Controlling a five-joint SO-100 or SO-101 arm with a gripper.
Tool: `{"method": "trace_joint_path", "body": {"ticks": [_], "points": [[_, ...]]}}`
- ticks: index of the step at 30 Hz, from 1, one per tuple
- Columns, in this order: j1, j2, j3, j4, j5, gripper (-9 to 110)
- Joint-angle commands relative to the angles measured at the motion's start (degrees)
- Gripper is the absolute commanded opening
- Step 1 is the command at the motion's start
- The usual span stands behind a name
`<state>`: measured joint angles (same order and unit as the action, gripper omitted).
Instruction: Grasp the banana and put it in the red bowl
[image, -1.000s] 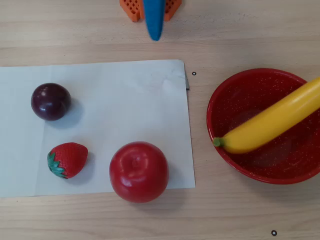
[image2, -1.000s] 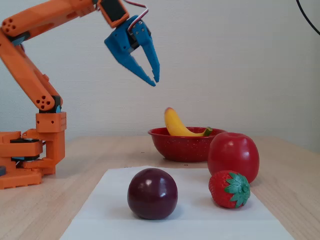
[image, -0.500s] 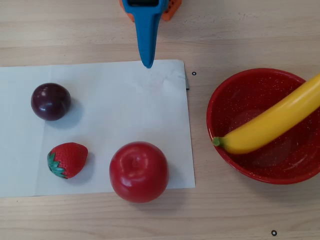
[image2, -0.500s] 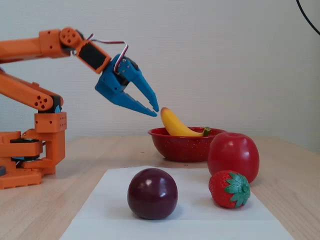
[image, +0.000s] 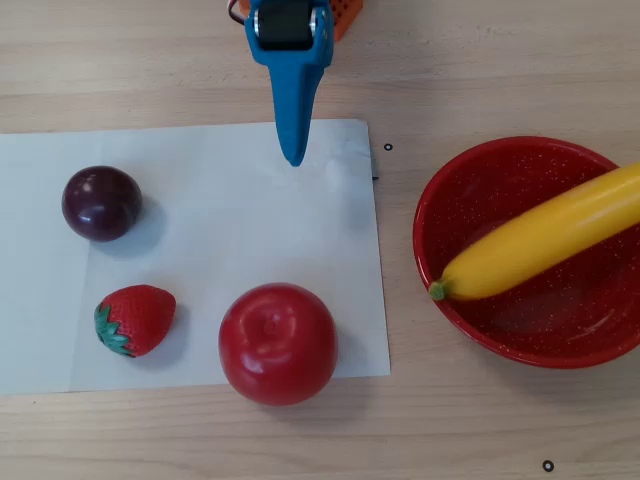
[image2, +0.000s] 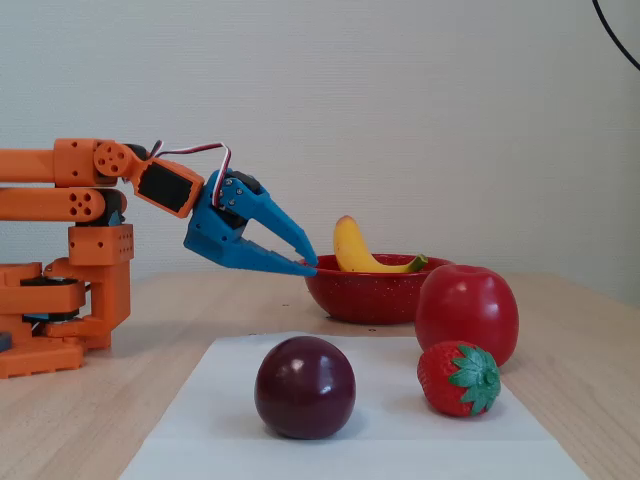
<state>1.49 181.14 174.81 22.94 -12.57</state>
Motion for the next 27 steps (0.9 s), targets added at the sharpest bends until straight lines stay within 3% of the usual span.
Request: {"method": "trace_joint_path", "body": {"ticks": [1, 4, 15, 27], "points": [[-0.44, 4.48, 2.20, -4.75, -0.35, 0], [0.00, 6.94, 5.10, -3.87, 0.26, 0], [0.70, 7.56, 5.10, 18.90, -1.14, 0], [1.14, 7.56, 5.10, 29.44, -1.41, 0]]}}
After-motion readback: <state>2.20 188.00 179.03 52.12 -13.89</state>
